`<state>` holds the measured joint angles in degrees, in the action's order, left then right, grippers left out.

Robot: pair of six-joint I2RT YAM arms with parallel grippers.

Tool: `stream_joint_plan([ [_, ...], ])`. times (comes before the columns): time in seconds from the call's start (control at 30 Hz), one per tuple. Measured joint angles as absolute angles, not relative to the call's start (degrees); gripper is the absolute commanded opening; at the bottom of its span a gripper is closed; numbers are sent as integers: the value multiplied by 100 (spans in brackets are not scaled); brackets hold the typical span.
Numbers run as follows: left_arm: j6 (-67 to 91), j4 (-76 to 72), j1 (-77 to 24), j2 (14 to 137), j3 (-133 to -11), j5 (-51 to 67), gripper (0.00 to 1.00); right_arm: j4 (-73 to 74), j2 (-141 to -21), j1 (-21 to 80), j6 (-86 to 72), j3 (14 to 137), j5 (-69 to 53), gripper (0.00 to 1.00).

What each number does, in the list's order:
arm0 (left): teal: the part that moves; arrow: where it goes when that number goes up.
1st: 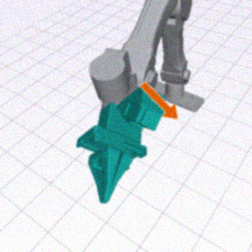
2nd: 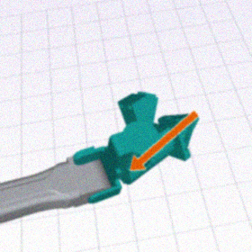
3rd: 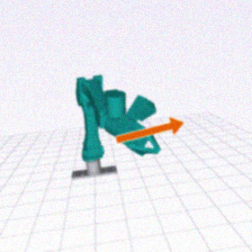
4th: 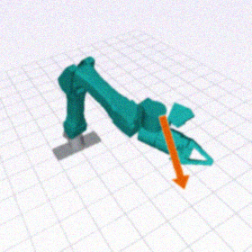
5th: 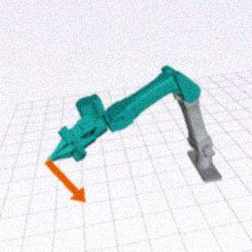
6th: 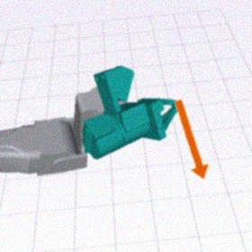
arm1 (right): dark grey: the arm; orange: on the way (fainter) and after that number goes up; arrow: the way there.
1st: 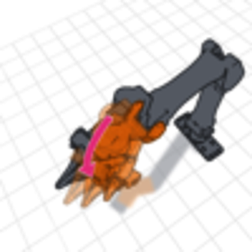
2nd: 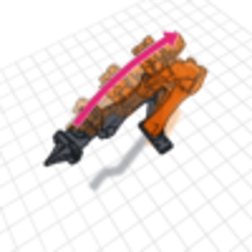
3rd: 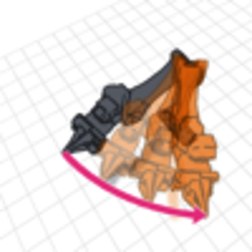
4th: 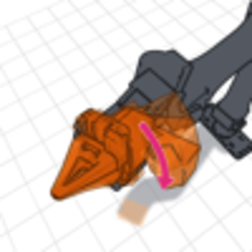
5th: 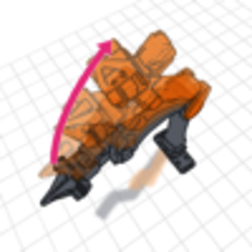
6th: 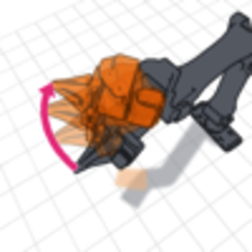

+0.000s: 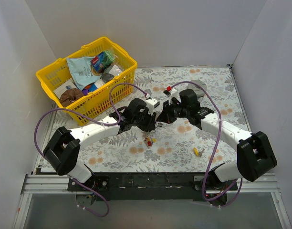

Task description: Put the keys on the keyring

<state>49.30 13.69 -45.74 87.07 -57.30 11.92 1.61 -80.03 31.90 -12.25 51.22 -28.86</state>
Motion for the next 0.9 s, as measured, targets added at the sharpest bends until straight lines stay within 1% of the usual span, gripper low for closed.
stream_joint_plan([
  [0.07,4915,1350,-4574,8700,-5736,1146,11,154,-8003,3179,-1225,5122,-2884,1],
  [0.1,4888,1332,-4576,8689,-5739,1125,5,143,-8003,3177,-1225,5127,-2884,1],
  [0.17,4873,1321,-4580,8650,-5739,1085,0,130,-8003,3173,-1225,5155,-2888,1],
  [0.2,4864,1288,-4578,8611,-5739,1037,0,99,-8003,3170,-1219,5183,-2895,1],
  [0.23,4882,1271,-4576,8580,-5739,1020,0,82,-8003,3162,-1216,5207,-2912,4],
  [0.27,4897,1247,-4571,8554,-5736,998,0,54,-8003,3155,-1205,5229,-2936,14],
  [0.33,4945,1190,-4571,8527,-5710,982,0,14,-8003,3151,-1194,5236,-2971,27],
  [0.37,4971,1153,-4574,8519,-5690,987,0,14,-8001,3153,-1179,5236,-2995,39],
  [0.47,5024,1050,-4574,8517,-5669,987,0,19,-7948,3164,-1197,5236,-3017,56],
  [0.5,5041,1022,-4571,8517,-5664,989,0,25,-7887,3168,-1188,5227,-2978,63],
  [0.7,5151,873,-4584,8506,-5610,1114,0,-19,-7102,3157,-1157,4954,-2720,64],
  [0.9,5260,956,-4584,8508,-5649,1151,0,-156,-6757,3157,-1160,4639,-3065,58],
])
